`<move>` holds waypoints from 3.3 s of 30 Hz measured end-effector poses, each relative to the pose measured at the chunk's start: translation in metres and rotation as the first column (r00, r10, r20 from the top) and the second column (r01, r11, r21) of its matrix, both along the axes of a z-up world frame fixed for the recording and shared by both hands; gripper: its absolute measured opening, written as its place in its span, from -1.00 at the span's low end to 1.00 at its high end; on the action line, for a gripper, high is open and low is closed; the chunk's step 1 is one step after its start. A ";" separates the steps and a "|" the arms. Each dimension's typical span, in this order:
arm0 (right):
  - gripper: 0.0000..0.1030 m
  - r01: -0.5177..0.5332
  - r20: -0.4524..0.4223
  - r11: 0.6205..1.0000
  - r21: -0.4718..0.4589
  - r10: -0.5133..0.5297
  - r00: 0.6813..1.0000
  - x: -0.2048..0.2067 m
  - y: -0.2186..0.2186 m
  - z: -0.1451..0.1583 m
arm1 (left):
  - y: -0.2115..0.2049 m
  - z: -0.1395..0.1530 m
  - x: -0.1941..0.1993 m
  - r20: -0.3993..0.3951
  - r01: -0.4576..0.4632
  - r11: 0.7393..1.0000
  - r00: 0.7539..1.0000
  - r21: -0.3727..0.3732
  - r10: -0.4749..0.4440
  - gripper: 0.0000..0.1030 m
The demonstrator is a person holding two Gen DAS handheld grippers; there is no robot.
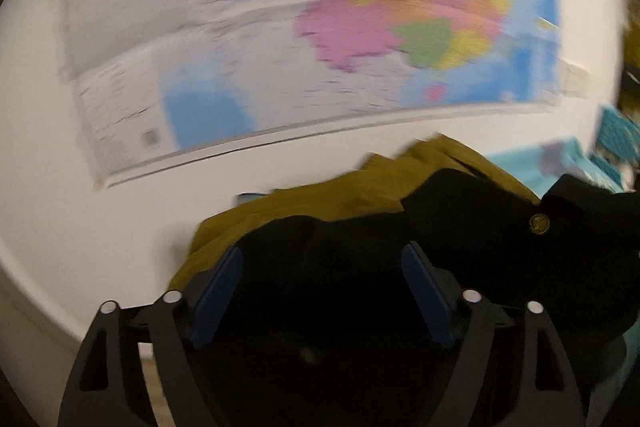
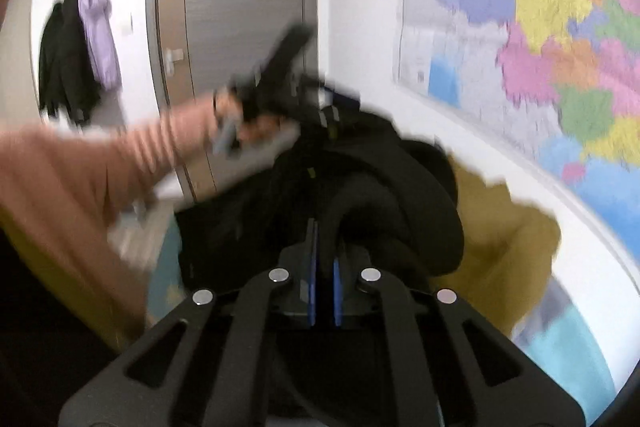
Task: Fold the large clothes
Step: 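Lift the black coat off the stack with both grippers, then swing the black coat over the bed and lower it with both grippers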
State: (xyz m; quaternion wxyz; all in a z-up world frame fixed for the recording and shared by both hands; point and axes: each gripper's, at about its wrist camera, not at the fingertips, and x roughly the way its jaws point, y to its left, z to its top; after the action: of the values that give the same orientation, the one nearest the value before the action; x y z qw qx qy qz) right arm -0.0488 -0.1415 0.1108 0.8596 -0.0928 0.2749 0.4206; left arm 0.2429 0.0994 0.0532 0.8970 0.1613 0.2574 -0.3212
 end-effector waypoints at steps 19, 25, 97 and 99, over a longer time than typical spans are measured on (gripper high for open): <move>-0.26 0.186 -0.315 0.969 0.163 -0.128 0.941 0.037 0.007 -0.076 | -0.035 -0.062 0.050 -0.279 0.131 0.961 0.958 0.243 -0.060 -0.04; -0.90 0.246 -0.193 0.952 0.183 -0.210 0.958 0.020 -0.005 -0.042 | -0.016 -0.025 0.001 -0.129 0.048 0.986 0.991 0.160 -0.027 -0.85; -0.68 0.789 -0.654 0.614 -0.007 -0.599 0.461 0.039 -0.450 -0.144 | -0.458 -0.119 -0.062 -0.501 0.339 0.926 0.838 0.168 -0.216 0.09; -0.73 0.774 -0.572 0.633 0.016 -0.629 0.526 0.039 -0.444 -0.124 | -0.459 -0.118 -0.066 -0.471 0.347 0.925 0.849 0.156 -0.239 -0.47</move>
State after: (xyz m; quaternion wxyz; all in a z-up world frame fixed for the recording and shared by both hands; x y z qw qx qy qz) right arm -0.0094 -0.5853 -0.0130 0.8518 0.2607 0.4480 0.0756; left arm 0.1769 -0.3600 -0.0643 0.7289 0.2265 0.4632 -0.4504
